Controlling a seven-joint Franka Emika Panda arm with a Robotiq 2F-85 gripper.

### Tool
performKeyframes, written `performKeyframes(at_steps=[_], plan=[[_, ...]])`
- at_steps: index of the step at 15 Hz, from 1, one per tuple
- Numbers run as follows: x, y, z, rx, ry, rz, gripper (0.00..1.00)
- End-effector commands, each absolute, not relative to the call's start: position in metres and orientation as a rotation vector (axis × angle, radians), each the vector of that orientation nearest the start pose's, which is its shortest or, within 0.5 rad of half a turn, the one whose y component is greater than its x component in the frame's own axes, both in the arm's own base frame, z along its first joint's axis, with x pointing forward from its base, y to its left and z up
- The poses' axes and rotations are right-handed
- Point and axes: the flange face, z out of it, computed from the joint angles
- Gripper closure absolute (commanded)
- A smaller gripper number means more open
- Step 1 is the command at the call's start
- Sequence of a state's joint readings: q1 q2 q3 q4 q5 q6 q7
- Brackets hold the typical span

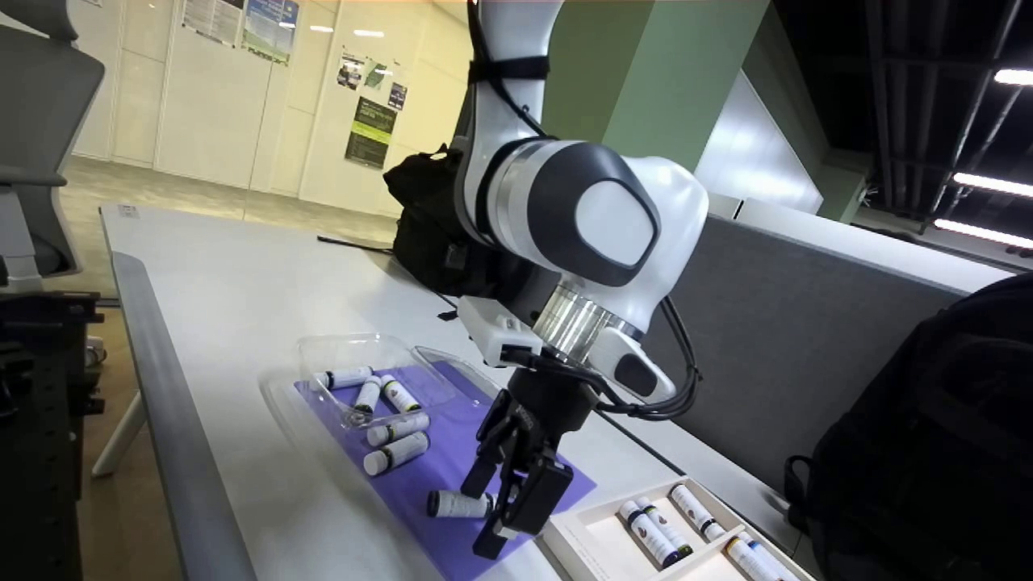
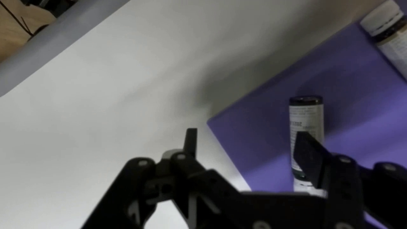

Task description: Put the marker inside the clear box

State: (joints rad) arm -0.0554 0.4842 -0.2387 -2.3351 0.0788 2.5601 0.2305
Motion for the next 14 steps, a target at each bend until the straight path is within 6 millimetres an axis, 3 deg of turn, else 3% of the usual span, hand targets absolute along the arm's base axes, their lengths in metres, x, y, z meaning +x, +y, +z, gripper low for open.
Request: performKeyframes(at_steps=[1, 4, 8, 9, 10, 14], plan=[[0.464, -0.141, 0.122, -3.012, 0.884, 0.266, 0.00], [0.468, -0.130, 0.113, -2.999, 0.822, 0.197, 0.00], [0.467, -0.116, 0.098, -2.952, 0.781, 0.237, 0.00], [0.466, -0.115, 0.095, -2.951, 0.776, 0.241, 0.25], [0.465, -0.114, 0.093, -2.952, 0.766, 0.247, 0.27], [0.465, -0.117, 0.095, -2.961, 0.749, 0.222, 0.55]])
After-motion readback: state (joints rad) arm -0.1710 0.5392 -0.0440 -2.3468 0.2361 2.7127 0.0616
